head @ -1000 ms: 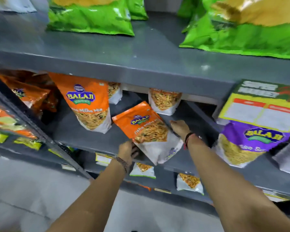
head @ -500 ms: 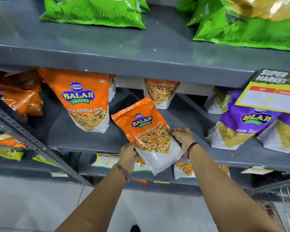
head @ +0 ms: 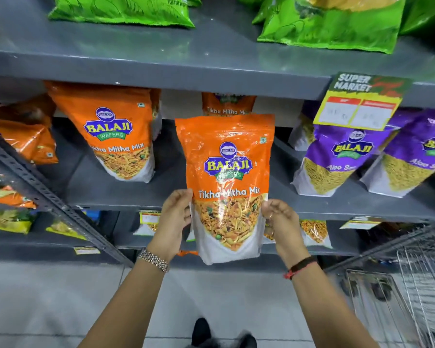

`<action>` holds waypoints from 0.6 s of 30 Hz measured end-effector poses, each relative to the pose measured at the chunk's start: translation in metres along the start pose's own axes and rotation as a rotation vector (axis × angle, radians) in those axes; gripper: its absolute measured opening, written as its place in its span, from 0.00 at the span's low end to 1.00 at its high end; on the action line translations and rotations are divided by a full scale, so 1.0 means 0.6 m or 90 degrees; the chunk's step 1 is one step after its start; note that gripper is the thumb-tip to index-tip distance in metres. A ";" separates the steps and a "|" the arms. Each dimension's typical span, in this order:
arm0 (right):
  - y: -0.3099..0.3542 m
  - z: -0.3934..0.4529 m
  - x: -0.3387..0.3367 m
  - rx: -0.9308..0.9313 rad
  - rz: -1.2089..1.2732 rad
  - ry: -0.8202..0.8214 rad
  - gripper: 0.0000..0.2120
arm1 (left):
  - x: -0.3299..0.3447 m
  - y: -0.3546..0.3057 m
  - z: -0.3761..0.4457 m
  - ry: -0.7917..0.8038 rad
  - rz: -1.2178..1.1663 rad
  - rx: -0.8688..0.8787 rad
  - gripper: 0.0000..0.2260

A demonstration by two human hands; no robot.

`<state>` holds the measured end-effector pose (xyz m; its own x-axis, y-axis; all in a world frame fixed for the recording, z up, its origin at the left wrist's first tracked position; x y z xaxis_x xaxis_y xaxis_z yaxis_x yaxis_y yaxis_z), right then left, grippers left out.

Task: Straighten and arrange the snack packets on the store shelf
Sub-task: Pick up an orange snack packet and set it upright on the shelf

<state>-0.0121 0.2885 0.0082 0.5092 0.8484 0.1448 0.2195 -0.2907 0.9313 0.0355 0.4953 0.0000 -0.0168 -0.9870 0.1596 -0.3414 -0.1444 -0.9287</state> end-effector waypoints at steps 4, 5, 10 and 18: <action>0.007 -0.006 -0.009 0.002 0.026 0.016 0.11 | 0.007 -0.019 -0.004 0.022 0.003 0.025 0.06; 0.007 -0.006 -0.010 0.003 0.024 0.023 0.10 | 0.007 -0.020 -0.003 0.021 0.001 0.026 0.06; 0.002 0.008 0.001 0.008 0.018 0.025 0.11 | 0.004 -0.014 0.013 0.028 -0.021 0.002 0.06; 0.037 0.127 0.074 -0.084 -0.045 -0.029 0.15 | 0.032 -0.068 0.127 0.034 -0.063 0.016 0.09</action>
<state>0.0785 0.2860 0.0100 0.5344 0.8428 0.0644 0.1467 -0.1675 0.9749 0.1207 0.4772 0.0156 -0.0348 -0.9630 0.2673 -0.3208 -0.2425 -0.9155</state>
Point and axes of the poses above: each hand's wrist, its own z-axis towards the middle knuckle, its own x-axis out of the palm, y = z × x, the point moved 1 cm from there along z, towards the middle knuckle, and after that the axes turned 5 degrees about z, right-handed, at the moved point
